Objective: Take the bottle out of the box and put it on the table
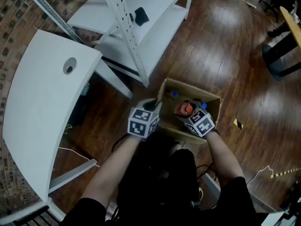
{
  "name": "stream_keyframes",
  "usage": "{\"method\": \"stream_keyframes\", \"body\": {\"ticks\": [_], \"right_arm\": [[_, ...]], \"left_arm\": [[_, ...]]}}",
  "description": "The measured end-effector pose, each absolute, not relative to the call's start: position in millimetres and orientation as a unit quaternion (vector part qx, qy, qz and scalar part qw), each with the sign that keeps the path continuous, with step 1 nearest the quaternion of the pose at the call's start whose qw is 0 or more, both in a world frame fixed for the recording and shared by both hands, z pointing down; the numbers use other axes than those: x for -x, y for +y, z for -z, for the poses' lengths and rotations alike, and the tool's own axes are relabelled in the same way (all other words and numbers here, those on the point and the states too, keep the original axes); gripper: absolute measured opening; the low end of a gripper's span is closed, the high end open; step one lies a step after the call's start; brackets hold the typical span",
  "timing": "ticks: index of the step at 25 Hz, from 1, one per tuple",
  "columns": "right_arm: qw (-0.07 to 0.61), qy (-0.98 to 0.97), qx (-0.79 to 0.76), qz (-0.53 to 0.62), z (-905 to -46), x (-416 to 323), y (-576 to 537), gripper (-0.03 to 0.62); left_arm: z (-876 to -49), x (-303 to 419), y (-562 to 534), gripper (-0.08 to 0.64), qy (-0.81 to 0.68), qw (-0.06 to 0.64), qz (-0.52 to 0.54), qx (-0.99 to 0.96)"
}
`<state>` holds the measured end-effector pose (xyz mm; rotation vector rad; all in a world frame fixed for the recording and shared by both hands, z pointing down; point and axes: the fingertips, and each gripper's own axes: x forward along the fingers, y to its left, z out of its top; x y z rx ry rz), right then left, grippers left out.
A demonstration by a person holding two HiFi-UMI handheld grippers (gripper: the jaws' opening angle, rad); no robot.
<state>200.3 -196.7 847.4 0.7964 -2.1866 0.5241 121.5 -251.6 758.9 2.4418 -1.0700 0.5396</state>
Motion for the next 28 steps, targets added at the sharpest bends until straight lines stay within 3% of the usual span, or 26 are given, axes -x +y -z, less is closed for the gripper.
{"method": "stream_keyframes", "body": {"ticks": [1, 3, 14, 28], "right_arm": [[0.367, -0.852, -0.312, -0.204, -818, -203, -193, 0.341], [0.362, -0.853, -0.316, -0.204, -758, -208, -185, 0.342], [0.328, -0.871, -0.329, -0.159, -480, -207, -125, 0.342], [0.339, -0.902, -0.266, -0.031, -369, -115, -142, 0.34]], "left_arm": [[-733, -122, -249, 0.026, -0.387, 0.213, -0.191, -0.877], [-680, -123, -242, 0.002, -0.386, 0.224, -0.185, -0.876], [-405, -98, -188, 0.002, -0.387, 0.184, -0.123, -0.895], [-305, 13, -181, 0.002, -0.467, 0.129, -0.067, -0.872]]}}
